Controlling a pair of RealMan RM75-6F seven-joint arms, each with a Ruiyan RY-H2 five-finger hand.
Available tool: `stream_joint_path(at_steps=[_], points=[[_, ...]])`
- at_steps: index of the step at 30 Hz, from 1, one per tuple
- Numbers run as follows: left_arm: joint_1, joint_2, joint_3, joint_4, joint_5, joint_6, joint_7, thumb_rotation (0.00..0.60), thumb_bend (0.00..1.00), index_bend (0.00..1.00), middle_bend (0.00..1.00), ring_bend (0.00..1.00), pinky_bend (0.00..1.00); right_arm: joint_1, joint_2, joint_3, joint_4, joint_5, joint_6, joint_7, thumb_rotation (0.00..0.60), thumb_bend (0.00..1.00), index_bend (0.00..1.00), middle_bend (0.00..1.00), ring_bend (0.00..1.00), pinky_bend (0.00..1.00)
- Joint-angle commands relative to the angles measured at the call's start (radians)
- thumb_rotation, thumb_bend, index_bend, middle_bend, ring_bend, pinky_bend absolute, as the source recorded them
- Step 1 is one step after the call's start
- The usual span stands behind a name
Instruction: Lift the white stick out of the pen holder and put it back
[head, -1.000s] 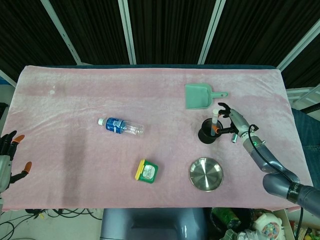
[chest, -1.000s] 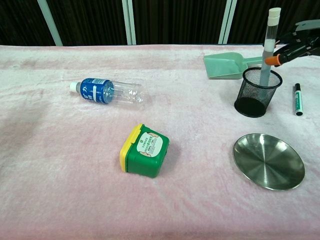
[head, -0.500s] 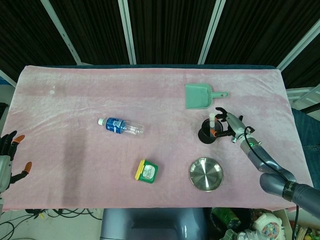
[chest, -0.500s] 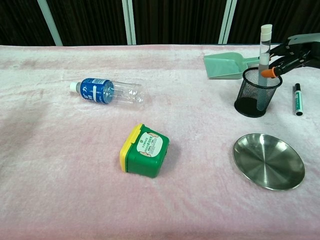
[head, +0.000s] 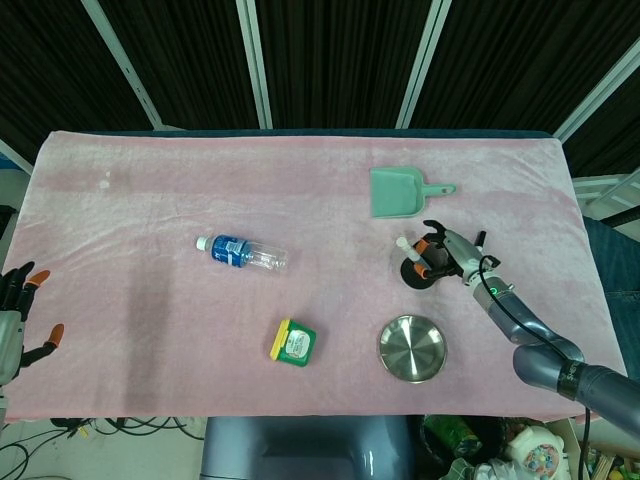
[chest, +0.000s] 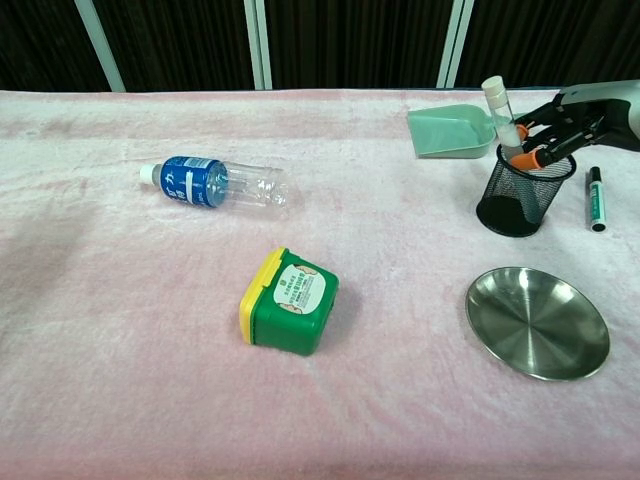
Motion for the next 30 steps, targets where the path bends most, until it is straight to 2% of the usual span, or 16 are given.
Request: stream_joint_path(at_steps=[1, 5, 17, 25, 30], points=[[0.000, 0.000, 0.000, 0.000, 0.000, 0.000, 0.001, 0.600, 0.33, 0.12, 0.02, 0.00, 0.00, 0.000, 0.001, 0.001, -0.001, 0.002, 0.002, -0.001, 0.600, 0.35, 0.48, 0.05, 0.16, 0.20], [0.000, 0.000, 0.000, -0.001, -0.001, -0.001, 0.001, 0.600, 0.33, 0.12, 0.02, 0.00, 0.00, 0.000, 0.006, 0.001, -0.008, 0.003, 0.001, -0.002, 0.600, 0.34, 0.44, 0.04, 0.16, 0.20], [0.000, 0.002, 0.000, -0.003, -0.005, -0.003, 0.003, 0.600, 0.33, 0.12, 0.02, 0.00, 0.00, -0.003, 0.027, 0.007, -0.037, -0.015, -0.004, 0.010, 0.600, 0.35, 0.39, 0.04, 0.15, 0.20], [-0.001, 0.002, 0.000, -0.004, -0.007, -0.006, 0.004, 0.600, 0.33, 0.12, 0.02, 0.00, 0.00, -0.025, 0.068, 0.043, -0.079, -0.032, 0.035, 0.053, 0.600, 0.35, 0.38, 0.04, 0.15, 0.20], [-0.001, 0.002, -0.001, -0.004, -0.008, -0.005, 0.004, 0.600, 0.33, 0.12, 0.02, 0.00, 0.00, -0.062, 0.137, 0.079, -0.141, -0.067, 0.068, 0.123, 0.600, 0.35, 0.37, 0.04, 0.15, 0.20]])
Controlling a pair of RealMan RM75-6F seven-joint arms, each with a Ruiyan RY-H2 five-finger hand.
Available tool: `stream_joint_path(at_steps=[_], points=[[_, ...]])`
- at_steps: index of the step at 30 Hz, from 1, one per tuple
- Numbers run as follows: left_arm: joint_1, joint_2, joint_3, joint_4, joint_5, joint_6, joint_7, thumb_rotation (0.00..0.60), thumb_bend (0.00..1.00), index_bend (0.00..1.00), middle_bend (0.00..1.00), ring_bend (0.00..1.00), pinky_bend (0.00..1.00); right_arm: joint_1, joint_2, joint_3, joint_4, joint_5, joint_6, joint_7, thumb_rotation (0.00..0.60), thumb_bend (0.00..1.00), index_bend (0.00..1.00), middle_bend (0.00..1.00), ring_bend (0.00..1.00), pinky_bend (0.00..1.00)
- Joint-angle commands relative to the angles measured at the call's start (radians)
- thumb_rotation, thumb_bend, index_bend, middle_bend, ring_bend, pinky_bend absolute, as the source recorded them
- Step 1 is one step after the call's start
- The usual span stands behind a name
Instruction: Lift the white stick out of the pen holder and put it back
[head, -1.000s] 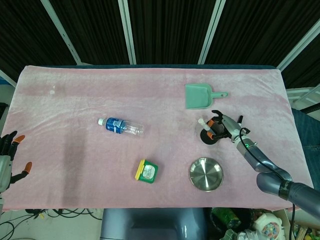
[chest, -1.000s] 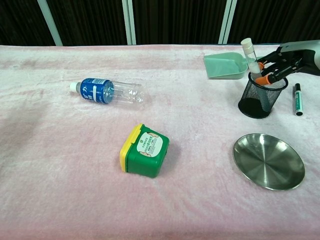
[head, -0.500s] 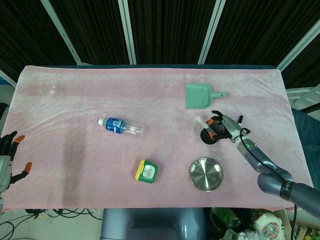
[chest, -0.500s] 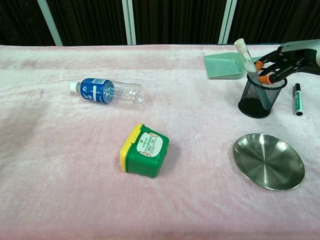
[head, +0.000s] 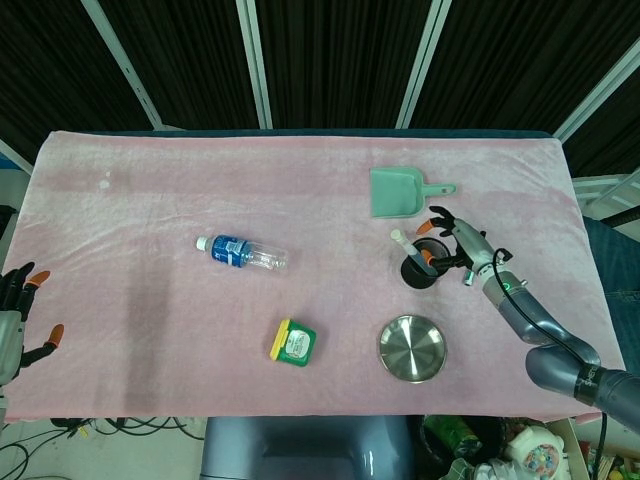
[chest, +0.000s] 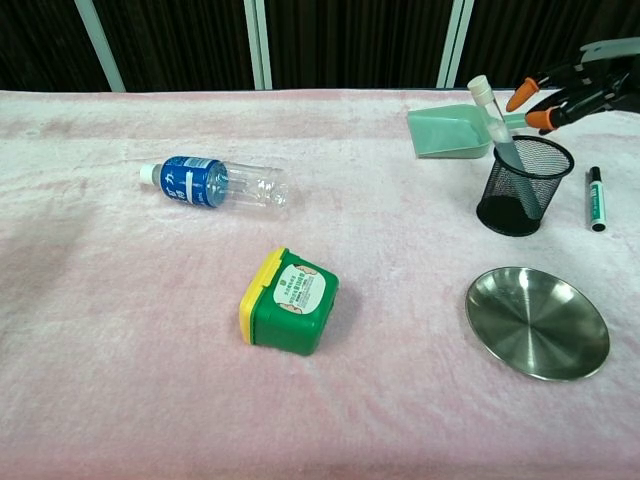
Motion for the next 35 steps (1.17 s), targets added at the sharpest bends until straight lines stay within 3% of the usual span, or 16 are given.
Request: stream_joint_path(at_steps=[1, 4, 7, 10, 14, 20, 27, 35], points=[[0.000, 0.000, 0.000, -0.001, -0.001, 0.000, 0.000, 0.600, 0.33, 0.12, 0.02, 0.00, 0.00, -0.035, 0.058, 0.030, -0.051, -0.034, 0.026, 0.063, 0.600, 0.35, 0.35, 0.04, 0.15, 0.20], [0.000, 0.000, 0.000, 0.000, 0.000, 0.001, 0.000, 0.600, 0.33, 0.12, 0.02, 0.00, 0.00, -0.076, 0.117, 0.048, -0.107, -0.086, 0.064, 0.126, 0.600, 0.34, 0.28, 0.04, 0.15, 0.20], [0.001, -0.001, 0.000, 0.000, 0.004, 0.006, 0.000, 0.600, 0.33, 0.12, 0.02, 0.00, 0.00, -0.140, 0.173, 0.040, -0.153, -0.174, 0.178, 0.127, 0.600, 0.30, 0.20, 0.04, 0.15, 0.19], [0.001, -0.002, -0.002, 0.000, 0.006, 0.008, -0.003, 0.600, 0.33, 0.12, 0.02, 0.00, 0.00, -0.222, 0.205, -0.001, -0.181, -0.260, 0.360, -0.006, 0.600, 0.27, 0.15, 0.04, 0.15, 0.18], [0.001, -0.002, -0.002, 0.001, 0.009, 0.009, -0.006, 0.600, 0.33, 0.12, 0.02, 0.00, 0.00, -0.354, 0.212, -0.067, -0.242, -0.323, 0.617, -0.298, 0.600, 0.27, 0.11, 0.03, 0.15, 0.17], [-0.001, -0.001, -0.003, 0.006, 0.016, 0.013, -0.009, 0.600, 0.33, 0.12, 0.02, 0.00, 0.00, -0.502, 0.187, -0.182, -0.298, -0.427, 0.848, -0.536, 0.600, 0.26, 0.08, 0.03, 0.15, 0.17], [-0.003, 0.006, -0.002, 0.011, 0.025, 0.011, -0.022, 0.600, 0.33, 0.12, 0.02, 0.00, 0.00, -0.599, 0.134, -0.284, -0.260, -0.491, 0.964, -0.679, 0.600, 0.27, 0.05, 0.03, 0.15, 0.17], [-0.001, 0.007, 0.003, 0.011, 0.038, 0.018, -0.025, 0.600, 0.33, 0.12, 0.02, 0.00, 0.00, -0.642, 0.081, -0.310, -0.175, -0.497, 1.036, -0.709, 0.600, 0.27, 0.04, 0.03, 0.15, 0.17]])
